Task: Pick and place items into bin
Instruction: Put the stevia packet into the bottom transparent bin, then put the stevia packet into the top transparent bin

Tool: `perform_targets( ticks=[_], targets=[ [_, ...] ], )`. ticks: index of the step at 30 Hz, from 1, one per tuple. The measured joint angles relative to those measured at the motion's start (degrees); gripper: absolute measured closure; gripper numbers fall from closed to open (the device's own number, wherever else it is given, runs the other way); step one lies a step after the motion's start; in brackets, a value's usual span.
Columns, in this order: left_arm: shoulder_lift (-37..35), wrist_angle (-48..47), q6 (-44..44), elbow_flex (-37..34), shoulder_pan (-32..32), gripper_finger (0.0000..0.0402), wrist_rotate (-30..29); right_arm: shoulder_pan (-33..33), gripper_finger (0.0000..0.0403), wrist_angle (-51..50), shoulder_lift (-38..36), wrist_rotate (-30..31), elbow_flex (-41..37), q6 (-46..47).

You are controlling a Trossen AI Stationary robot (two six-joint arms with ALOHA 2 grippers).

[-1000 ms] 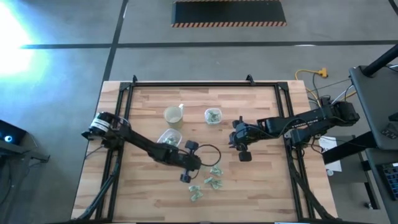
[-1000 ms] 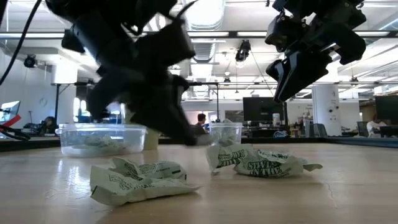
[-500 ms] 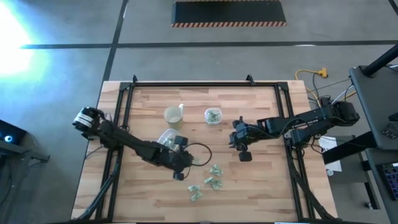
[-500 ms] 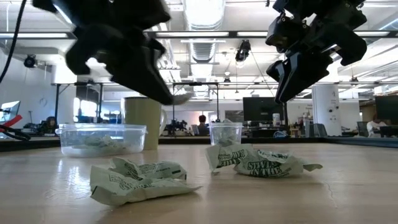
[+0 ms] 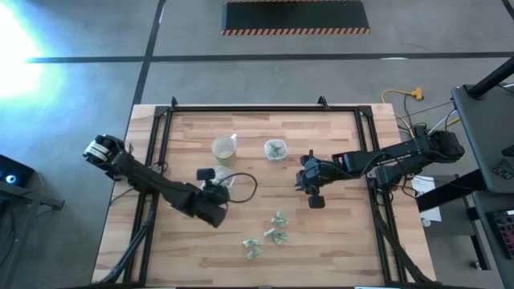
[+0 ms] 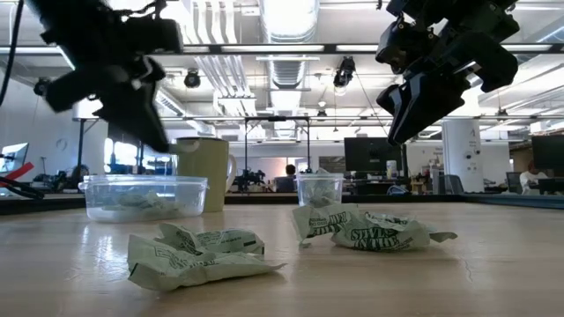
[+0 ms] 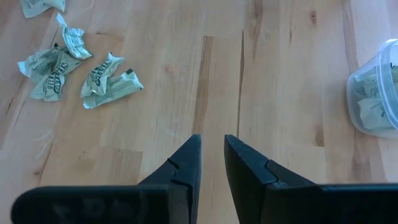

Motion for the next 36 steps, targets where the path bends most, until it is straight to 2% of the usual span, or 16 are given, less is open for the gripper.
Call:
perform_targets(
  ticks=[8,27,30,36],
  targets=[
    [1.11,-12.64,-11.73,-0.34,0.0,0.0393,-0.22,0.0,0.0342,0.06,0.0,0.02,0.0,0.02],
    [1.27,-12.5,-13.61,-4.6,0.0,0.0391,-0.69,0.0,0.0346,1.43,0.0,0.02,-0.11,0.0],
    [1.08,-11.58,-13.59,-4.6,0.0,0.0375,-0.67,0.0,0.0346,2.75,0.0,-0.64,-0.21,-0.54],
    [1.0,-11.58,-13.61,-4.6,0.0,0.0311,-0.67,0.02,0.0346,9.33,0.0,-8.83,-1.61,-3.29]
  ],
)
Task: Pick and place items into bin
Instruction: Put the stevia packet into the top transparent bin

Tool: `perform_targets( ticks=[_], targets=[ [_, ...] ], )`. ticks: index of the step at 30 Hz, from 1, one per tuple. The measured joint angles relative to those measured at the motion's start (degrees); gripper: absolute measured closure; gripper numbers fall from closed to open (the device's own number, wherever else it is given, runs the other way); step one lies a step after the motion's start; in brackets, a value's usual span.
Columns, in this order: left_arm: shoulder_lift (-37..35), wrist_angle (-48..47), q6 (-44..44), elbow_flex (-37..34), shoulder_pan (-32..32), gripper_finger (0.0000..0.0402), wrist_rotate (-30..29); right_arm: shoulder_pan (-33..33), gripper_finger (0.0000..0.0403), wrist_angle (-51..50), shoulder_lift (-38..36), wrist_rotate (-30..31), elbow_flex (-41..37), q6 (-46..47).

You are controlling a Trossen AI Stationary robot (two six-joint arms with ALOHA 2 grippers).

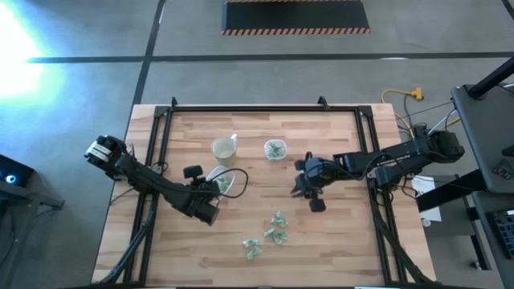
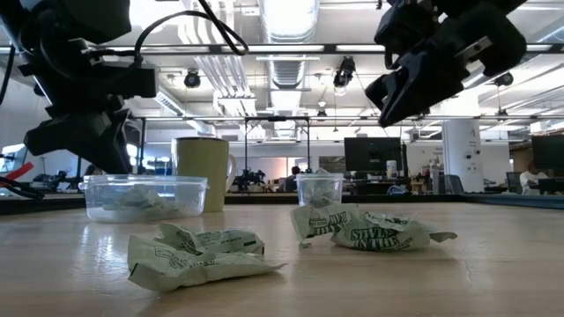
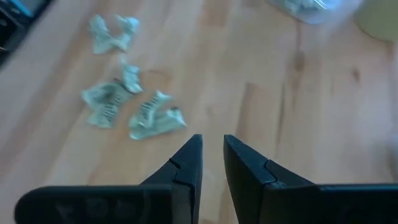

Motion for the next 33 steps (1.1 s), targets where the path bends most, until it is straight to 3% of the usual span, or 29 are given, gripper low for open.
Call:
perform_targets(
  ticks=[7,10,16,23,27,33],
  targets=[
    [-0.12,0.0,0.0,0.02,0.0,0.0268,0.02,0.94,0.0346,8.15,0.02,-2.25,-4.32,-1.39],
    [-0.12,0.01,-0.02,0.02,0.0,0.0267,0.09,1.84,0.0346,15.46,0.02,-3.05,-7.85,-2.4],
    [-0.12,0.16,-0.09,0.02,0.0,0.0267,1.33,2.49,0.0346,30.55,0.07,-11.89,-13.74,-2.72],
    [-0.25,0.46,-0.11,0.06,0.0,0.0267,1.78,4.98,0.0346,39.79,1.09,-12.02,-16.34,-2.57],
    [-0.29,0.98,-0.06,0.09,0.0,0.0267,1.83,7.11,0.0345,46.48,5.56,-12.13,-15.8,-4.27],
    [-0.47,1.51,0.02,0.11,0.0,0.0267,1.81,8.61,0.032,47.44,15.8,-12.27,-9.14,-5.63]
  ],
)
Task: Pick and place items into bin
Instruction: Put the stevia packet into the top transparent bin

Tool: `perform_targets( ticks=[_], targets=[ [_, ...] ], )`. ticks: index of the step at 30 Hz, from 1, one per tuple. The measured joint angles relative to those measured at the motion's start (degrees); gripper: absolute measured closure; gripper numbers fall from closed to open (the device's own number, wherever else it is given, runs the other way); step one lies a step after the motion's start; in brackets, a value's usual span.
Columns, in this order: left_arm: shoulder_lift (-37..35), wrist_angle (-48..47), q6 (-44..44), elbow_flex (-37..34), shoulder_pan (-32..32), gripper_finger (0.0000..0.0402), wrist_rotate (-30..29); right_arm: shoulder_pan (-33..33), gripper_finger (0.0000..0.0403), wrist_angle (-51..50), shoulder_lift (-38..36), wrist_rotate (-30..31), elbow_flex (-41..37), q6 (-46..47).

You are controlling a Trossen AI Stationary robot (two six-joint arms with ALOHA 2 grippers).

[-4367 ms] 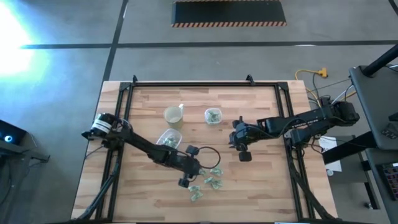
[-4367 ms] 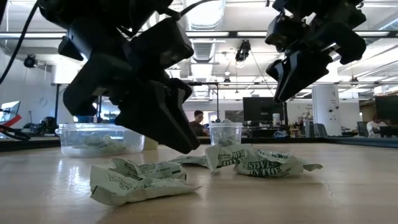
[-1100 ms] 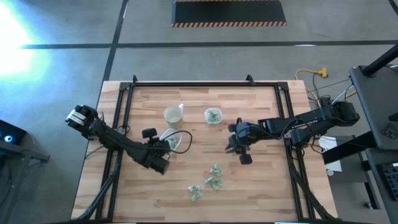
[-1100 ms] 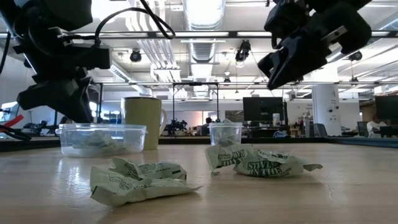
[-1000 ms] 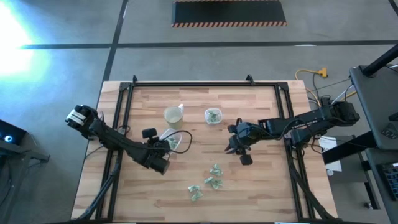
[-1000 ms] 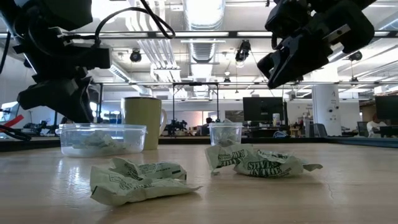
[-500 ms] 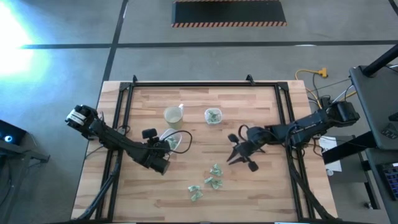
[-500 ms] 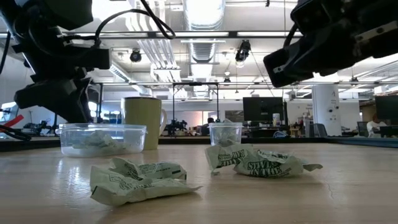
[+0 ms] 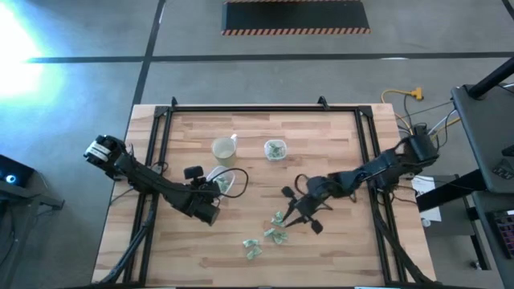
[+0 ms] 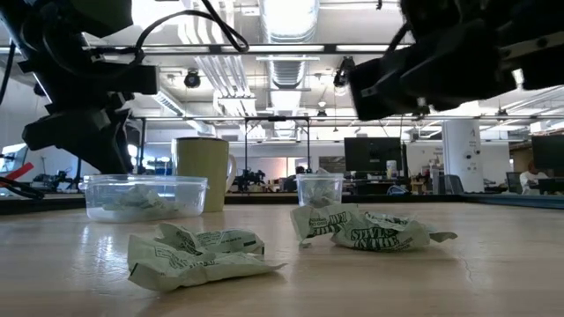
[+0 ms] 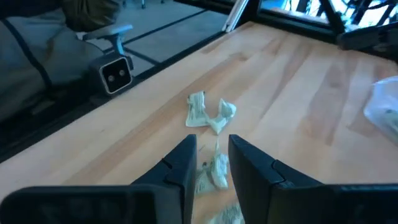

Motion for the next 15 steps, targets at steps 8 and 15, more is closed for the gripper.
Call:
perform_targets(
  ticks=[8,15],
  targets=[
    [-0.02,0.0,0.0,0.0,0.0,0.0267,0.04,0.53,0.0287,-6.68,11.49,-2.92,11.0,-1.24],
    [-0.02,0.05,0.02,0.0,-0.01,0.0267,0.03,0.53,0.0275,-19.51,15.59,-2.91,18.51,-2.44]
  ],
)
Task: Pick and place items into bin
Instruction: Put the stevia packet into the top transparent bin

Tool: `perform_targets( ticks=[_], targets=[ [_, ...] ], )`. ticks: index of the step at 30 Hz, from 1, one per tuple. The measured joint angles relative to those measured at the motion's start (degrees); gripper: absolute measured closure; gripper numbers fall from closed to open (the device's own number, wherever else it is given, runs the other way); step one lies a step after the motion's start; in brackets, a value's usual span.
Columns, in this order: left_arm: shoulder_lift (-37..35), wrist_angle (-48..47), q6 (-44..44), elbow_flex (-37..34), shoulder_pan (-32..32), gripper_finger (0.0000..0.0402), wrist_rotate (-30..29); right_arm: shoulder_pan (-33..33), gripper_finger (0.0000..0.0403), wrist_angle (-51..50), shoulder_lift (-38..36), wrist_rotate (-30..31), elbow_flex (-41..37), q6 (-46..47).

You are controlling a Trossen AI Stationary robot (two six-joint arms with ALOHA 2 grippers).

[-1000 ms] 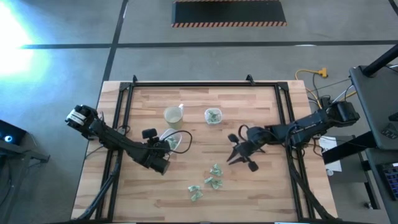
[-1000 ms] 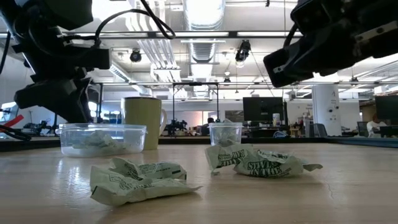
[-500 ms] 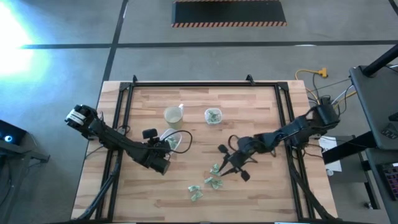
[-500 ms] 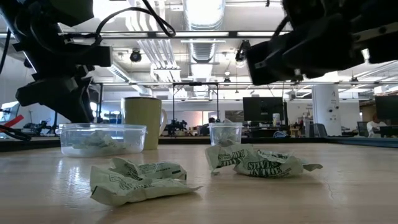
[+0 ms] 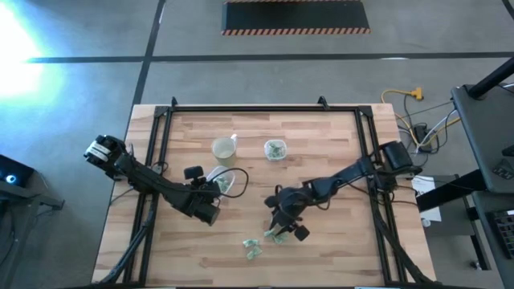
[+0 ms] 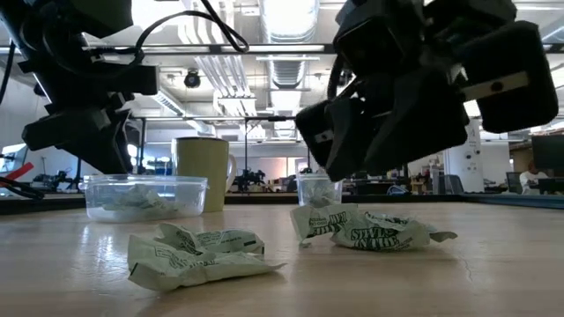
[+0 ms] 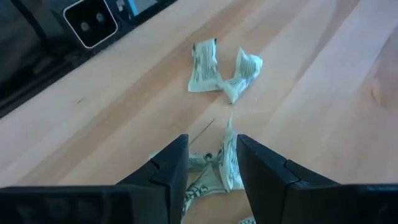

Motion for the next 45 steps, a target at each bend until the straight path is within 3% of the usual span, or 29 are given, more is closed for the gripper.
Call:
perform_targets(
  ticks=[14,29,37,45],
  targets=[
    [0.02,-0.01,0.0,0.0,-0.01,0.0267,-0.01,-0.02,0.0289,-1.66,2.34,3.17,0.83,-0.67],
    [0.02,0.12,0.02,-0.02,0.0,0.0267,-0.02,-0.02,0.0336,-2.1,4.74,3.2,1.55,-1.28],
    [0.02,0.08,0.02,-0.02,0.0,0.0267,-0.03,-0.02,0.0389,-2.14,4.17,3.2,1.6,-2.69],
    [0.02,0.06,0.04,-0.02,0.01,0.0267,-0.01,-0.02,0.0393,-3.71,-0.45,3.22,1.59,-4.16]
  ],
)
